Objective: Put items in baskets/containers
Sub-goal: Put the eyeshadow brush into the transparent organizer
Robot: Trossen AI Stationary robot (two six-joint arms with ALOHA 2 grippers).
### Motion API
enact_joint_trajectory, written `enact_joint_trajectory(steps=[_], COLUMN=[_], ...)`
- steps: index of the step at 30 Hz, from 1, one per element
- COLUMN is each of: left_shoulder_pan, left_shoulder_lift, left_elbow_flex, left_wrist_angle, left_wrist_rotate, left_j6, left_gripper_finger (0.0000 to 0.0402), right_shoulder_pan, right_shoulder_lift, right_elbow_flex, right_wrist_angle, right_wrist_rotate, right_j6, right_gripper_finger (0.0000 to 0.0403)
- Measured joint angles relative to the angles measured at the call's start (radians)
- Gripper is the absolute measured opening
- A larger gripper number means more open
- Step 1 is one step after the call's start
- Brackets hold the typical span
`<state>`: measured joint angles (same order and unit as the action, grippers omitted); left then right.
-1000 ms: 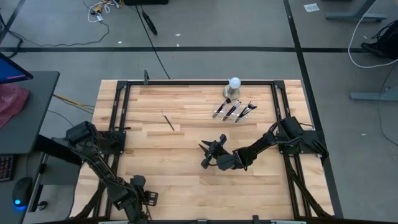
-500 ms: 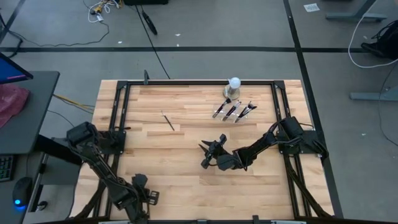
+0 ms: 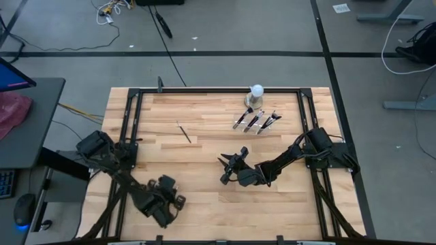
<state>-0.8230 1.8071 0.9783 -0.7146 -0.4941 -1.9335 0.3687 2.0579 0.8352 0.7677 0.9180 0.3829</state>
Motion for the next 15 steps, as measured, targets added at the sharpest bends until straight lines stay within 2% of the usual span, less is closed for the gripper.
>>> enact_joint_trajectory(steps=[8, 15], left_shoulder_pan=[0.099, 0.121], left_shoulder_lift=[-0.001, -0.001], left_elbow_flex=[-0.044, -0.044], left_wrist_angle=[0.04, 0.08], left_wrist_rotate=[-0.094, -0.109], left_j6=[0.271, 0.349], left_gripper_finger=[0.0001, 0.0001], right_shoulder_pan=[0.012, 0.026], right_shoulder_lift=[0.0, 0.0], right_elbow_flex=[0.0, 0.0], right_wrist_angle=[-0.023, -0.022], right_wrist_rotate=[-0.021, -0.021], right_j6=[0.047, 0.055], right_gripper_finger=[0.01, 0.01])
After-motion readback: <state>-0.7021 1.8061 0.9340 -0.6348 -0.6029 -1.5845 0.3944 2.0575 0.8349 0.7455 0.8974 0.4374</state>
